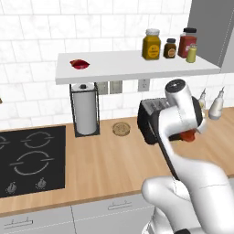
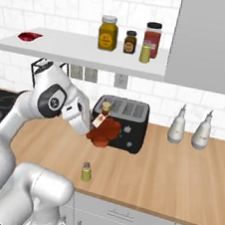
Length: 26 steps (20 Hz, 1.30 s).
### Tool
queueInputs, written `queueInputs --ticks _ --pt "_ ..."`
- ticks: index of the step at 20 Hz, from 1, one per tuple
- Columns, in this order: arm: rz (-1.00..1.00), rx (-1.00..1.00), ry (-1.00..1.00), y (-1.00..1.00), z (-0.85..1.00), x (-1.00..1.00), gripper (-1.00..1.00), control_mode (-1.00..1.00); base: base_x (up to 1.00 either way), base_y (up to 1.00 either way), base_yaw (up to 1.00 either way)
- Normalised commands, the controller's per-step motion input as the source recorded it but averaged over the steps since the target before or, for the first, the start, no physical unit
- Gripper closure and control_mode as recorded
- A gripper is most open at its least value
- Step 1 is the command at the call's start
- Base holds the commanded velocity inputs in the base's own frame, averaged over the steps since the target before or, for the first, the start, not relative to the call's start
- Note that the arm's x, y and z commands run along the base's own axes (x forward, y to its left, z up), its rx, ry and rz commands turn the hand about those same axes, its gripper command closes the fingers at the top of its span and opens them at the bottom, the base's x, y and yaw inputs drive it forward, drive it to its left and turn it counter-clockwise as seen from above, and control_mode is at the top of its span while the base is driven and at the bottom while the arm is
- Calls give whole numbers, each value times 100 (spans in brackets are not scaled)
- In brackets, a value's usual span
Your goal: Put the shaker and condiment bottle from the counter next to their counterparts in the cabinet.
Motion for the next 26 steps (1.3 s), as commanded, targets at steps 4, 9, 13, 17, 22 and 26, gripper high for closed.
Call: queueInputs --ticks 4,9,13,17,22,26 --pt "28 0 0 0 68 -26 100 -100 0 0 0" --pt "38 0 -1 0 58 -29 100 -100 0 0 0" --pt "37 0 -8 0 64 -45 100 -100 0 0 0" --pt "35 0 0 3 72 -36 100 -100 0 0 0" --pt "36 0 0 24 68 -17 100 -100 0 0 0" --pt "37 -4 0 45 68 0 100 -100 0 0 0"
